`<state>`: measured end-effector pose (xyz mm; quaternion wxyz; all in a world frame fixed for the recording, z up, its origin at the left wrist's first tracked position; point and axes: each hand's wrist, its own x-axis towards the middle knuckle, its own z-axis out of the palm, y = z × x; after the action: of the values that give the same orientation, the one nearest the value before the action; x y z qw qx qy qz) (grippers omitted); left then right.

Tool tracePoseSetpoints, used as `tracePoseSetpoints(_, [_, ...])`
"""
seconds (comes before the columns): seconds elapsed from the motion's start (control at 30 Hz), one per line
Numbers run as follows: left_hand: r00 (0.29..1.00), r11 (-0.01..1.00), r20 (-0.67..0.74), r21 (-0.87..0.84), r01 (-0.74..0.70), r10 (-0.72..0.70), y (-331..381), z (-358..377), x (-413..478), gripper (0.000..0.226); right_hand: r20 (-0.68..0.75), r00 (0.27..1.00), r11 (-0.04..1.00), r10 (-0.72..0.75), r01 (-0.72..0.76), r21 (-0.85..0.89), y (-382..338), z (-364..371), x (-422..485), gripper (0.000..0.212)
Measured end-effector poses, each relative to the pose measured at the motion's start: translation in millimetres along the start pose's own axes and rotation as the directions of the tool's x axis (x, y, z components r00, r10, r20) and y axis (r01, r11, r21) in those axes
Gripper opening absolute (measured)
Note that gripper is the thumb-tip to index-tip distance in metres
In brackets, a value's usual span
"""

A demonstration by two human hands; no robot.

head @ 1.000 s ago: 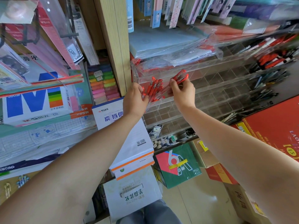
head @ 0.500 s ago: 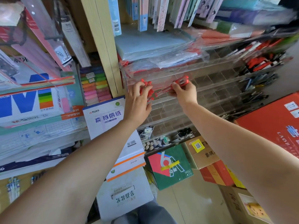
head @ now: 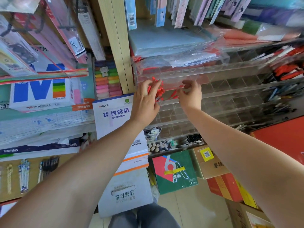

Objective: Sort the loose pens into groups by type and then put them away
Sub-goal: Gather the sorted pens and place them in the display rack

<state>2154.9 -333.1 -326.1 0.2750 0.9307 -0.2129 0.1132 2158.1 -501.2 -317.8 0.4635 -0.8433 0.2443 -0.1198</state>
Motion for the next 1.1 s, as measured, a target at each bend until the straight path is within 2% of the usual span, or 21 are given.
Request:
tracePoseSetpoints(0.07, [0.996,0.996,-0.037,-0.03,0.078,-0.079,1,0,1,0.064,-0.028,0.993,0.994,-0.113,0.113,-0.004,-5,-2,-5,0.023])
tracePoseSetpoints(0.1, [0.992,0.992,-0.056,-0.047,0.115,-0.117,0,-1,1,0.061,0.009,0.987,0.987,-0.158,0.158,0.008,-8,-1,-8,0.022])
tracePoseSetpoints(0.17, [0.987,0.987,-0.069,-0.071,0.143,-0.148,-3,-1,2,0.06,0.168,0.963,0.977,-0.212,0.213,0.014,-14,6,-14,0.03])
tracePoseSetpoints(0.23, [0.991,0.99,-0.045,-0.06,0.124,-0.127,-5,-2,1,0.063,0.327,0.921,0.972,-0.212,0.233,-0.027,-18,17,-20,0.047])
tracePoseSetpoints(0.3, [0.991,0.989,-0.052,-0.089,0.116,-0.12,-7,-4,0,0.062,0.373,0.906,0.968,-0.197,0.24,-0.07,-19,28,-22,0.054])
tracePoseSetpoints(0.43, [0.969,0.939,-0.032,-0.256,0.23,-0.246,-15,-7,-4,0.057,0.31,0.938,0.98,-0.158,0.187,-0.066,-21,35,-13,0.035])
tracePoseSetpoints(0.57, [0.936,0.909,0.116,-0.226,0.35,-0.331,-31,-7,-4,0.04,0.297,0.923,0.958,-0.244,0.276,-0.071,-19,40,-11,0.023])
tracePoseSetpoints(0.7, [0.939,0.9,0.144,-0.27,0.341,-0.312,-35,-4,0,0.031,0.209,0.925,0.937,-0.318,0.341,-0.082,-15,49,-11,0.02])
tracePoseSetpoints(0.83, [0.928,0.879,0.129,-0.297,0.374,-0.351,-34,-1,1,0.032,0.23,0.917,0.911,-0.326,0.37,-0.18,-17,55,-10,0.02])
tracePoseSetpoints(0.9, [0.926,0.88,0.127,-0.289,0.377,-0.355,-33,-2,2,0.032,0.229,0.912,0.921,-0.34,0.372,-0.113,-18,52,-12,0.027])
tracePoseSetpoints(0.97, [0.923,0.879,0.128,-0.282,0.384,-0.362,-34,-3,3,0.03,0.193,0.912,0.928,-0.361,0.372,-0.023,-15,46,-13,0.022])
tracePoseSetpoints(1.1, [0.909,0.876,0.157,-0.247,0.414,-0.385,-34,-1,4,0.029,0.213,0.914,0.931,-0.344,0.362,-0.049,-12,40,-9,0.012])
